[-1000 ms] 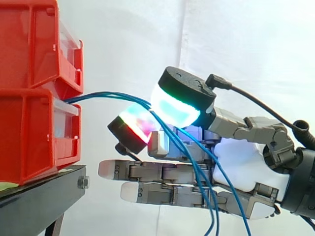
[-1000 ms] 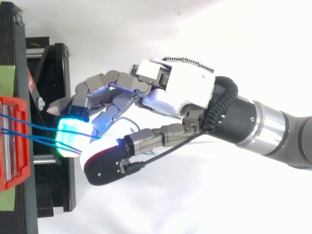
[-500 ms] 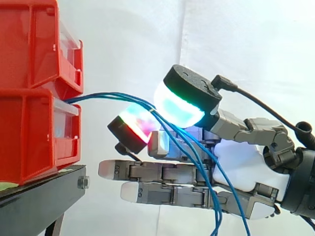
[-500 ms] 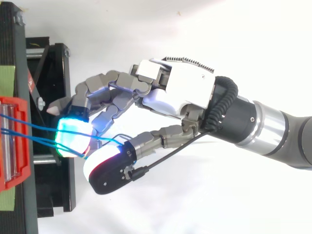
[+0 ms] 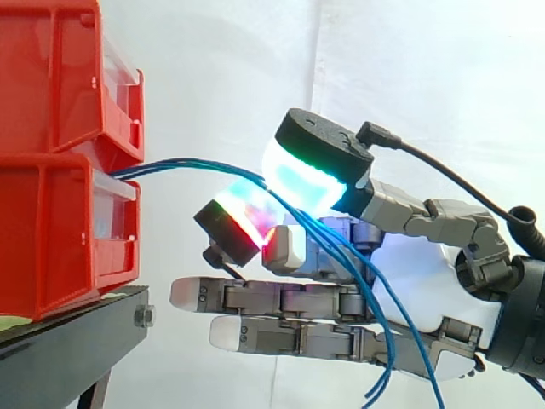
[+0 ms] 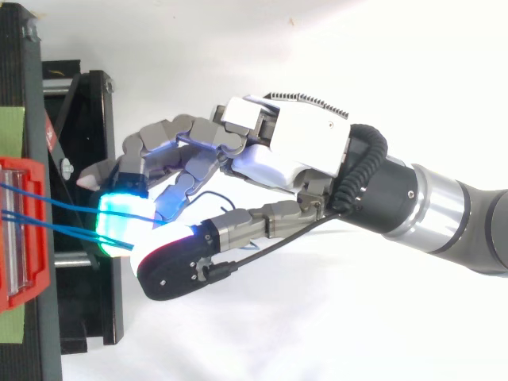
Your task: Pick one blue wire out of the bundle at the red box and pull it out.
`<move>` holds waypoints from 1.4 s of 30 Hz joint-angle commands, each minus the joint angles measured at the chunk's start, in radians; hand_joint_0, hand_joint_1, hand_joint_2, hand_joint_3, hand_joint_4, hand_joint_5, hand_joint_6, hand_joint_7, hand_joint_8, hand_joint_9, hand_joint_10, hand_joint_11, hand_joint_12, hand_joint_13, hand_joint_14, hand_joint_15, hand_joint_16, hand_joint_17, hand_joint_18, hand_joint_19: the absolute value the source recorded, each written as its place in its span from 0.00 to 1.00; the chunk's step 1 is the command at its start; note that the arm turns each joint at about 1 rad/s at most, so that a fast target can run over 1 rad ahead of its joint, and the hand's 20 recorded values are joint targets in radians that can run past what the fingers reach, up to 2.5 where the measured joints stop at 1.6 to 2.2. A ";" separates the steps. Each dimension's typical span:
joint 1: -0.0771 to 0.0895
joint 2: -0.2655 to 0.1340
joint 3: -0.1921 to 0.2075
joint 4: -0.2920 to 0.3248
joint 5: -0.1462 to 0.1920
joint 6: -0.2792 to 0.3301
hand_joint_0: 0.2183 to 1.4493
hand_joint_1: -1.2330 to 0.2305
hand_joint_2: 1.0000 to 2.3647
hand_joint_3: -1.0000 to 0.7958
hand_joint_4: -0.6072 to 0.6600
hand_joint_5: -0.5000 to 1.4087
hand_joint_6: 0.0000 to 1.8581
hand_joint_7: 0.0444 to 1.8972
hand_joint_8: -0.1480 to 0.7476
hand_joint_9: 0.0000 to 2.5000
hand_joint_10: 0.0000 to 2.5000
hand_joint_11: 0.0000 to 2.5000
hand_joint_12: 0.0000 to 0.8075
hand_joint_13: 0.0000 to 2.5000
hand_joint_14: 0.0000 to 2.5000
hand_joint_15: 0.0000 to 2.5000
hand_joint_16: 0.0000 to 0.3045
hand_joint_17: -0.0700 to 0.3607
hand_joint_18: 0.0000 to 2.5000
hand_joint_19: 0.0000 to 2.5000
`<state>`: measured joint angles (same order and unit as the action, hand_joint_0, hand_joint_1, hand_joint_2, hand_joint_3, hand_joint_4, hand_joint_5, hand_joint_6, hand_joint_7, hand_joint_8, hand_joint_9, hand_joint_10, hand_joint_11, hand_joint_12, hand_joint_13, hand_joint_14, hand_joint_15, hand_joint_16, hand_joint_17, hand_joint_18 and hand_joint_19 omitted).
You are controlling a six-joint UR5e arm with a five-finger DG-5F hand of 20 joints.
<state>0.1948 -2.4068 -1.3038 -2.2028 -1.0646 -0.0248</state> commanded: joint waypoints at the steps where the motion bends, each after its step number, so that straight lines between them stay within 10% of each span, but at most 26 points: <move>1: 0.000 0.000 0.000 0.000 0.000 0.000 0.33 0.26 0.01 0.38 0.63 0.19 0.46 0.58 0.46 0.46 0.01 0.38 0.47 0.18 0.01 0.11 0.16 0.42 0.18 0.18; 15: 0.000 0.000 0.000 0.000 0.000 0.000 0.31 0.19 0.00 0.28 0.64 0.18 0.48 0.53 0.45 0.44 0.01 0.39 0.46 0.18 0.00 0.11 0.16 0.41 0.19 0.17; 25: -0.002 0.000 0.000 0.000 0.000 0.000 0.24 0.49 0.00 0.28 0.61 0.21 0.40 0.60 0.46 0.43 0.01 0.30 0.49 0.18 0.00 0.11 0.18 0.44 0.18 0.19; 42: -0.002 0.000 0.000 -0.003 -0.002 -0.004 0.30 0.40 0.01 0.35 0.64 0.21 0.44 0.59 0.47 0.48 0.01 0.34 0.46 0.22 0.00 0.12 0.16 0.42 0.20 0.21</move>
<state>0.1929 -2.4068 -1.3039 -2.2051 -1.0658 -0.0281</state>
